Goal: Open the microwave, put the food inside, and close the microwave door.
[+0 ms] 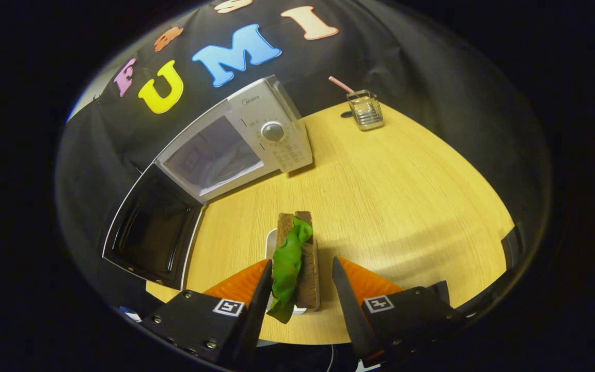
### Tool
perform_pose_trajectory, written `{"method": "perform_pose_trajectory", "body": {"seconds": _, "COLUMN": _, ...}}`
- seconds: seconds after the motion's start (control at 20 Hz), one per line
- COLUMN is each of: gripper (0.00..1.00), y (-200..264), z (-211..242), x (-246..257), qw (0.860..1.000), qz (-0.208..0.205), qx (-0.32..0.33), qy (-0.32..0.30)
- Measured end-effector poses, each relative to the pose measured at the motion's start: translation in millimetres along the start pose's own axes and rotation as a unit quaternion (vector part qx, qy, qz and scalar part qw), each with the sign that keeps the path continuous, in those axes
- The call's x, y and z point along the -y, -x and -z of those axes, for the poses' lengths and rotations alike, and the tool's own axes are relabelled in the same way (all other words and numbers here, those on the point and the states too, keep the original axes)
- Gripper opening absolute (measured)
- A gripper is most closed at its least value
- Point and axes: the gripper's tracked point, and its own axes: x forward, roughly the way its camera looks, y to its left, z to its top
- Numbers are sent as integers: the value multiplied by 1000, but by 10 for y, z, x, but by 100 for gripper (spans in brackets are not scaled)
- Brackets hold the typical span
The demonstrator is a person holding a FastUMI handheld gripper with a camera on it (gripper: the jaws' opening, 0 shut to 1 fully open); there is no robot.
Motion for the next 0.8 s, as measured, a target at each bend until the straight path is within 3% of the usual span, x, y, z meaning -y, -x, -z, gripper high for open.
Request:
{"method": "perform_pose_trajectory", "body": {"seconds": 0.05, "gripper": 48, "y": -56, "z": 7, "x": -33, "qw": 1000, "qz": -10, "qx": -6, "qy": -11}}
{"method": "perform_pose_trajectory", "body": {"seconds": 0.1, "gripper": 44, "y": -63, "z": 4, "x": -55, "qw": 1000, "qz": -14, "qx": -11, "qy": -16}}
{"method": "perform_pose_trajectory", "body": {"seconds": 0.15, "gripper": 32, "y": -72, "z": -3, "x": -70, "qw": 1000, "qz": -18, "qx": -13, "qy": -17}}
{"method": "perform_pose_trajectory", "body": {"seconds": 0.2, "gripper": 32, "y": -88, "z": -2, "x": -59, "qw": 1000, "qz": -12, "qx": -18, "qy": -15}}
{"method": "perform_pose_trajectory", "body": {"seconds": 0.25, "gripper": 22, "y": -56, "z": 7, "x": -82, "qw": 999, "qz": -16, "qx": -24, "qy": -14}}
{"method": "perform_pose_trajectory", "body": {"seconds": 0.4, "gripper": 22, "y": 44, "z": -79, "x": -163, "qw": 1000, "qz": -20, "qx": -14, "qy": -9}}
{"method": "perform_pose_trajectory", "body": {"seconds": 0.55, "gripper": 22, "y": 190, "z": -237, "x": -390, "qw": 997, "qz": -52, "qx": 8, "qy": -59}}
{"method": "perform_pose_trajectory", "body": {"seconds": 0.65, "gripper": 22, "y": 248, "z": -384, "x": -595, "qw": 989, "qz": -92, "qx": 24, "qy": -115}}
{"method": "perform_pose_trajectory", "body": {"seconds": 0.8, "gripper": 22, "y": 211, "z": -604, "x": -922, "qw": 966, "qz": -149, "qx": 49, "qy": -207}}
